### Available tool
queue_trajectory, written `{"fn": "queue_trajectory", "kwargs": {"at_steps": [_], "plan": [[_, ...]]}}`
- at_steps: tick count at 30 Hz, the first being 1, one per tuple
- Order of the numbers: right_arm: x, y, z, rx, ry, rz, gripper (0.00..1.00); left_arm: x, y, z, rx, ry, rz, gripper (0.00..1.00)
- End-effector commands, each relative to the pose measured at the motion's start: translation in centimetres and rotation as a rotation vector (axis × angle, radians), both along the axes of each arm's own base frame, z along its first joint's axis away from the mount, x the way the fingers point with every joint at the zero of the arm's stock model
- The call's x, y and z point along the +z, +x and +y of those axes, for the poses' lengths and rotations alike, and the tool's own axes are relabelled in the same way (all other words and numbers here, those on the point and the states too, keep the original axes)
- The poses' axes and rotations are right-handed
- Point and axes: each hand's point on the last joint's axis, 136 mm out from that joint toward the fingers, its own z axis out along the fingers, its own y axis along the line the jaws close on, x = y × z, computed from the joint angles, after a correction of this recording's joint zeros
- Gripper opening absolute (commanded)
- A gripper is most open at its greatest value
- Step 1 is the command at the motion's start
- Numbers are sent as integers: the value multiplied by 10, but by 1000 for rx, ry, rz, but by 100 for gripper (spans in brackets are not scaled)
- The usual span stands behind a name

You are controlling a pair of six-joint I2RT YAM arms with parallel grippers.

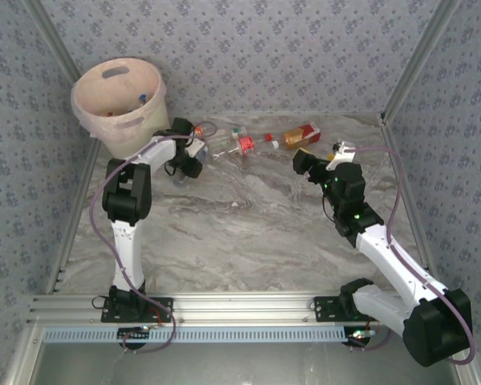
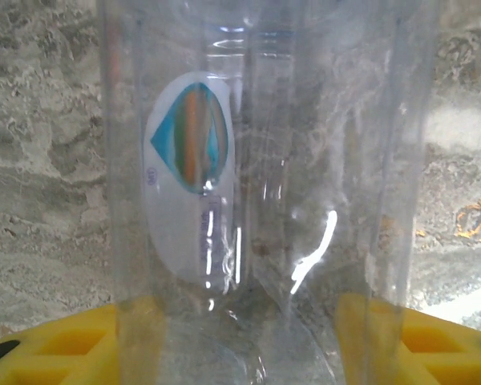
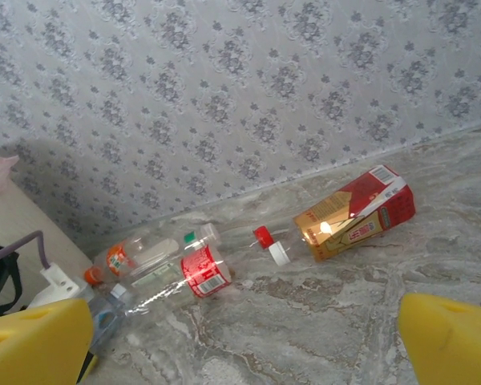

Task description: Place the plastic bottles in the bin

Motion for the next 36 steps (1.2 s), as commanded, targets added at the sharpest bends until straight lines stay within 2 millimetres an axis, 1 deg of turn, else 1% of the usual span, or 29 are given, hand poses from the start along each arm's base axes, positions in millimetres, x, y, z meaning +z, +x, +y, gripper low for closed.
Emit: {"fn": "queue_trajectory", "kwargs": {"at_steps": [1, 4, 8, 11, 14, 19, 25, 28, 32, 36], "plan": [[15, 1, 19, 102, -25, -48, 100, 8, 0, -4, 4, -20, -35, 55], [17, 0, 37, 182, -51, -60, 100, 15, -1, -3, 14, -30, -59, 53], [15, -4, 69, 310, -107, -68, 100, 27, -6, -2, 45, -53, -93, 52], [16, -7, 86, 359, -151, -82, 100, 33, -12, 0, 74, -68, -102, 52], [15, -8, 96, 385, -181, -89, 100, 39, -20, 0, 96, -84, -114, 51], [12, -8, 103, 400, -197, -83, 100, 62, -33, -6, 121, -142, -170, 51], [9, -5, 109, 415, -193, -76, 100, 98, -50, -21, 129, -246, -258, 51], [10, -1, 110, 408, -201, -80, 100, 122, -57, -27, 109, -282, -314, 51], [14, 4, 108, 380, -197, -102, 100, 160, -61, -34, 84, -356, -402, 52], [19, 6, 109, 376, -182, -124, 100, 207, -63, -41, 48, -430, -499, 52]]}}
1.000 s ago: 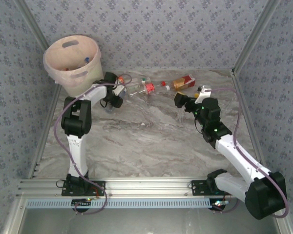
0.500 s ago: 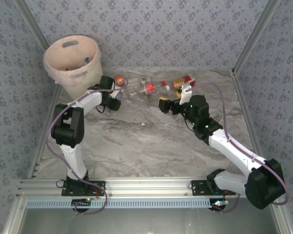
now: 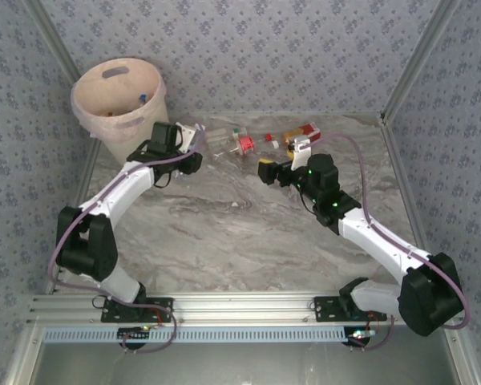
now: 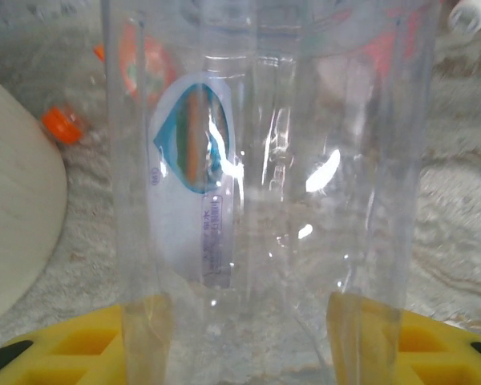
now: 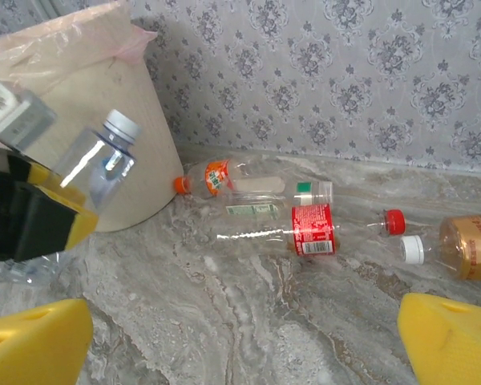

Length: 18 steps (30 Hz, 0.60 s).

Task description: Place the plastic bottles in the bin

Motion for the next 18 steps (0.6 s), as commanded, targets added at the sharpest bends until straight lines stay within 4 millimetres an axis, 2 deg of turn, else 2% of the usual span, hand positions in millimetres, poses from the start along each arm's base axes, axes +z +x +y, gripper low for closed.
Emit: {"fn": "queue_trajectory", "kwargs": {"at_steps": [1, 11, 18], "plan": [[28, 5, 4, -5, 37, -81, 100, 59, 2, -14, -45, -105, -138, 52], [28, 6, 3, -20, 59, -81, 100, 161, 5, -35, -142, -253, -369, 52], [30, 6, 0, -34, 68, -99, 100, 221, 11, -26, -75, -324, -568, 52]]}}
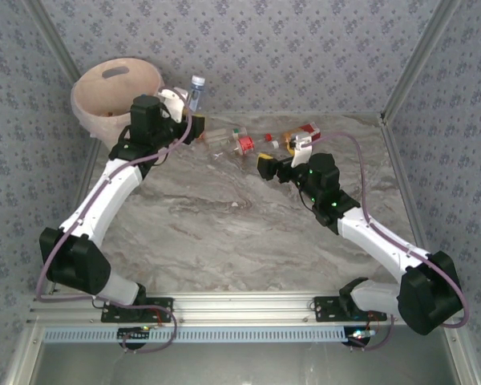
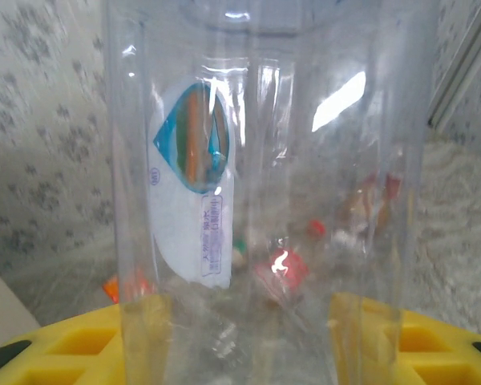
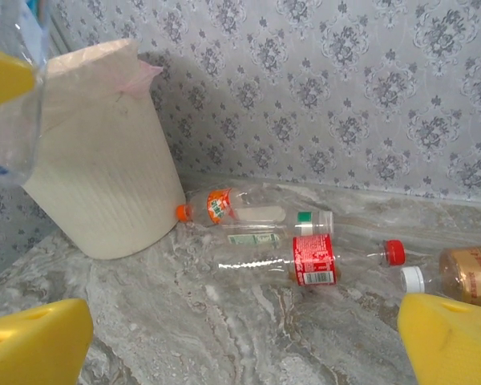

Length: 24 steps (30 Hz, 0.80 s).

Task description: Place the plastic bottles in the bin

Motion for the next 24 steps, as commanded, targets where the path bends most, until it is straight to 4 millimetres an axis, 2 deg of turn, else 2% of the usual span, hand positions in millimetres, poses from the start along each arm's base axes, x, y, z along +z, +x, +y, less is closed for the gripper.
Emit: {"fn": "queue_trajectory", "kwargs": {"at_steps": [1, 6, 10, 18, 21, 24], "plan": [[15, 1, 0, -16, 38, -37, 100, 68, -3, 7, 44, -102, -188, 52], [15, 0, -2, -20, 44, -30, 100, 105, 3, 33, 179, -182, -245, 52], [16, -1, -2, -19, 45, -30, 100, 118, 16, 61, 306, -169, -279, 53], [14, -3, -5, -28, 40, -18, 100, 119, 46, 124, 522, -150, -282, 53], [12, -4, -6, -35, 36, -14, 100, 112, 59, 149, 580, -166, -252, 53], [13, -3, -7, -39, 36, -16, 100, 94, 75, 169, 643, -177, -158, 53]]}}
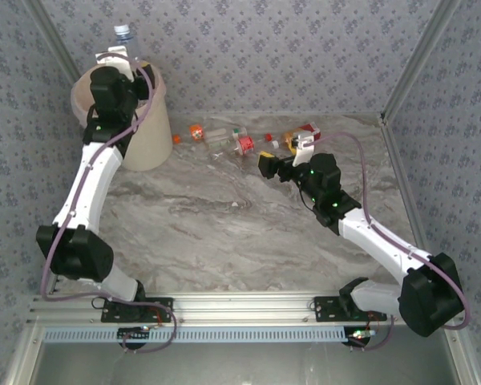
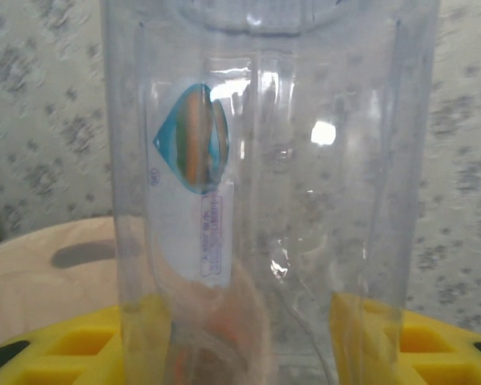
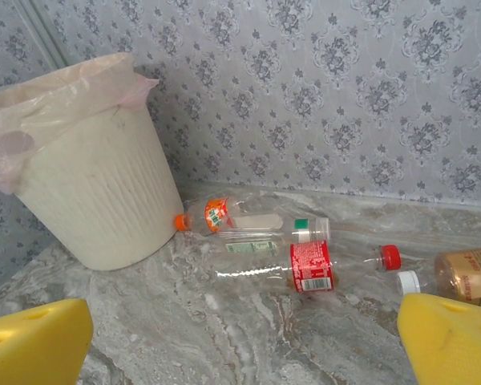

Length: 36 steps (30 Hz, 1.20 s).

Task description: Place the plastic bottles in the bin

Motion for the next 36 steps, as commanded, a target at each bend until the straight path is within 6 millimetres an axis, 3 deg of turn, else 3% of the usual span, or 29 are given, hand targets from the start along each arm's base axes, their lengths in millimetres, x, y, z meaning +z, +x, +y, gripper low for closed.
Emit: {"fn": "queue_trajectory", "kwargs": {"at_steps": [1, 16, 26, 29, 32, 36], "plan": [[7, -2, -4, -21, 15, -11, 100, -4, 11, 24, 77, -63, 54, 53], [7, -2, -4, -30, 13, -1, 100, -56, 75, 70, 217, -102, 204, 53], [0, 6, -1, -36, 1, 21, 100, -58, 106, 91, 365, -225, 134, 53], [-3, 9, 2, -30, -7, 28, 100, -60, 112, 101, 434, -287, 128, 61], [-5, 12, 4, -28, -13, 33, 100, -59, 117, 107, 490, -343, 128, 77], [-7, 13, 7, -16, -18, 39, 100, -49, 124, 100, 446, -380, 112, 90]]}}
